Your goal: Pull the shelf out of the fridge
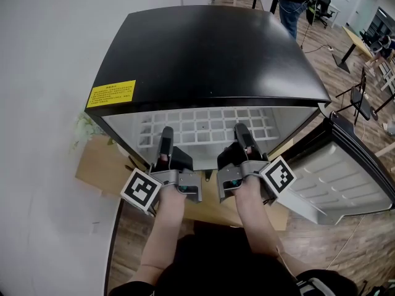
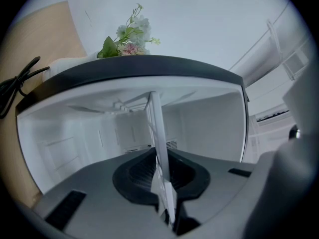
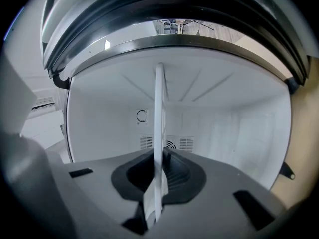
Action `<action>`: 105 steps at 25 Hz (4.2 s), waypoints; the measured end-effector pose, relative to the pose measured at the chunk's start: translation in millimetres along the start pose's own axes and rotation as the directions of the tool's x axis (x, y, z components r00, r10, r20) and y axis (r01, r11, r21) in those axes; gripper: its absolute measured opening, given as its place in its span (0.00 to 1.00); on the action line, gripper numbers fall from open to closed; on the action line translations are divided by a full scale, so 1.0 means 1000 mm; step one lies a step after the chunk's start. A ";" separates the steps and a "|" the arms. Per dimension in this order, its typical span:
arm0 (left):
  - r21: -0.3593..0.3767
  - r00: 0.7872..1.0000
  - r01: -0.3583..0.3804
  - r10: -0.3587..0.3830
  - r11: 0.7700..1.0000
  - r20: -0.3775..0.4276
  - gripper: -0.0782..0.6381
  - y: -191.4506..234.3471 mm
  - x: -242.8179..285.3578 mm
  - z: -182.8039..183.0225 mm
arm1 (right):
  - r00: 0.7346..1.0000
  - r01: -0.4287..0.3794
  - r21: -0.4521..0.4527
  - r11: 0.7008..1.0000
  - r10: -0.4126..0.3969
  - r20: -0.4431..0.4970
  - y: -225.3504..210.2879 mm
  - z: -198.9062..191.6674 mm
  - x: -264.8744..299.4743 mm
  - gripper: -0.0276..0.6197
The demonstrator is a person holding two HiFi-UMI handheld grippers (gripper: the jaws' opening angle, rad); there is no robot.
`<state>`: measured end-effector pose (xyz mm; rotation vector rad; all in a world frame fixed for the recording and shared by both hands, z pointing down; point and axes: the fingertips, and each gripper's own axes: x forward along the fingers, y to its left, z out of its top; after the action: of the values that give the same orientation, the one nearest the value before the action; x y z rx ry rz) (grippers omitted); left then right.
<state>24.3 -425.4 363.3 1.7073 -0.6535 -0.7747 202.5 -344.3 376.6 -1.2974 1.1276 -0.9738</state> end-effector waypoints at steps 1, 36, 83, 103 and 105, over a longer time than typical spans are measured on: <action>0.000 1.000 -0.001 0.001 1.000 0.001 0.16 0.000 -0.001 0.000 | 1.000 -0.001 0.001 1.000 0.001 -0.001 0.000 0.000 0.000 0.06; 0.000 1.000 0.002 -0.002 1.000 0.005 0.16 -0.005 -0.024 -0.005 | 1.000 -0.003 0.005 1.000 0.003 0.008 0.002 -0.006 -0.024 0.06; 0.006 1.000 -0.014 0.014 1.000 0.011 0.16 -0.008 -0.051 -0.012 | 1.000 0.008 0.020 1.000 -0.008 -0.005 0.001 -0.012 -0.051 0.06; 0.004 1.000 -0.009 0.009 1.000 0.006 0.16 -0.010 -0.061 -0.015 | 1.000 0.008 0.020 1.000 -0.008 0.001 0.002 -0.014 -0.061 0.06; 0.004 1.000 -0.010 0.009 1.000 0.005 0.16 -0.011 -0.062 -0.015 | 1.000 0.008 0.021 1.000 -0.008 0.002 0.002 -0.014 -0.063 0.06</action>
<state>-3.0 -366.3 366.6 1.7055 -0.6667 -0.7716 175.5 -285.7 379.7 -1.2868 1.1085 -0.9873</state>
